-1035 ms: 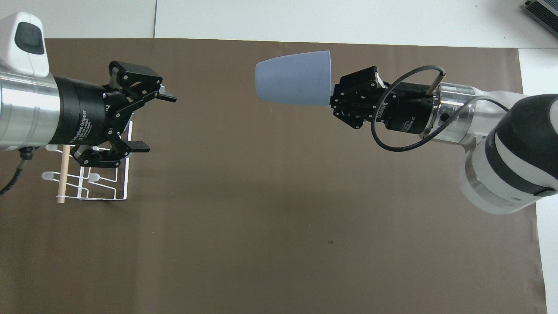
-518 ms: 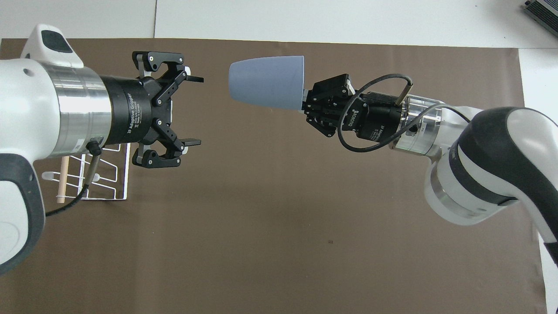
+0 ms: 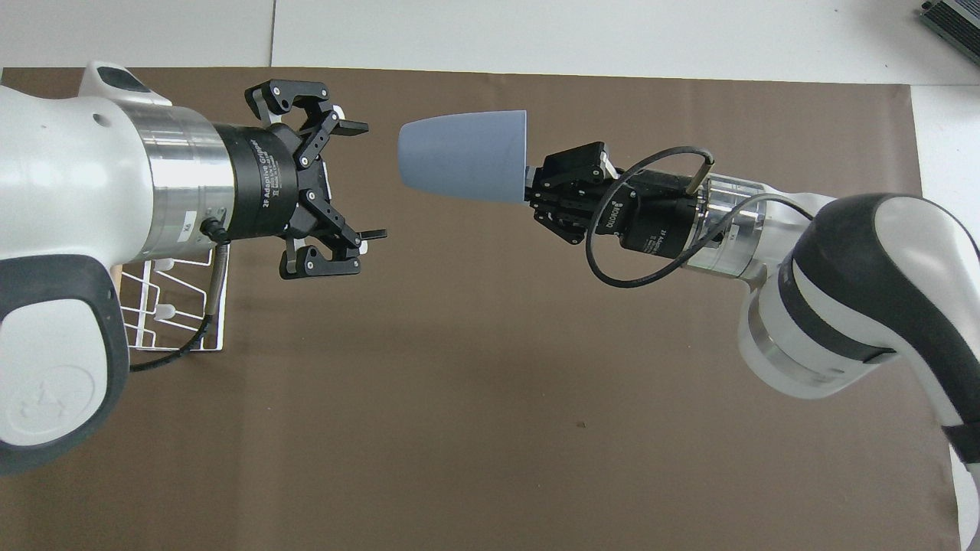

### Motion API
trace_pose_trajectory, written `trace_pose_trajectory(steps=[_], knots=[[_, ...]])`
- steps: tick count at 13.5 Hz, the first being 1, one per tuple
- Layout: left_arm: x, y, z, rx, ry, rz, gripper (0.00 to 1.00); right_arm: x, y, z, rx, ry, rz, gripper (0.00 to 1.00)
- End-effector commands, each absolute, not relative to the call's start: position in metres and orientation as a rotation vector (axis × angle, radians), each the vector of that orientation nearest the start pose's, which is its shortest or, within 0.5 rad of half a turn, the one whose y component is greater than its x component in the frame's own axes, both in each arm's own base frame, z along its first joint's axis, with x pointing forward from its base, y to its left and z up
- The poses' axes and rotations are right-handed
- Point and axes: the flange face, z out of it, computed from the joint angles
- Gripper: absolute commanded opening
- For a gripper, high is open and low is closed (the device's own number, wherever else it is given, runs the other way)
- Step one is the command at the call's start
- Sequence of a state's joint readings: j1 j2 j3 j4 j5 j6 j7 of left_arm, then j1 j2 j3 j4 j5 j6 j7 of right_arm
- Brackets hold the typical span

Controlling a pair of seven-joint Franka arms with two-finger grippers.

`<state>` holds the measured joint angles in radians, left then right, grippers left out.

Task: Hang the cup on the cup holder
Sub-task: 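Bring the cup to the left gripper and grasp it there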

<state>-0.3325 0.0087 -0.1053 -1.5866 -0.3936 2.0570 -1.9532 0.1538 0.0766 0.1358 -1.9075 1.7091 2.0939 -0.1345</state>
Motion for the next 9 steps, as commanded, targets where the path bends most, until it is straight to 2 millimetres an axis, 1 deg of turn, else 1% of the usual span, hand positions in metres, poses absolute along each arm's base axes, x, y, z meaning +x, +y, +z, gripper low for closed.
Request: trace_pose_trajectory(steps=[1, 4, 5, 7, 9], knots=[[0.539, -0.284, 0.671, 1.714, 1.89, -0.275, 1.0, 0.565, 0.219, 0.521, -1.575, 0.431, 0.009, 0.0], [0.535, -0.295, 0.672, 1.692, 1.897, -0.288, 1.0, 0.56, 0.22, 0.515, -1.598, 0.375, -0.04, 0.0], [0.538, -0.297, 0.668, 1.689, 1.906, -0.294, 1.0, 0.559, 0.22, 0.515, -1.605, 0.35, -0.064, 0.0], [0.538, -0.301, 0.669, 1.653, 1.917, -0.303, 1.0, 0.557, 0.22, 0.512, -1.616, 0.312, -0.096, 0.0], [0.531, -0.314, 0.671, 1.654, 1.902, -0.321, 1.0, 0.555, 0.219, 0.511, -1.619, 0.31, -0.1, 0.0]])
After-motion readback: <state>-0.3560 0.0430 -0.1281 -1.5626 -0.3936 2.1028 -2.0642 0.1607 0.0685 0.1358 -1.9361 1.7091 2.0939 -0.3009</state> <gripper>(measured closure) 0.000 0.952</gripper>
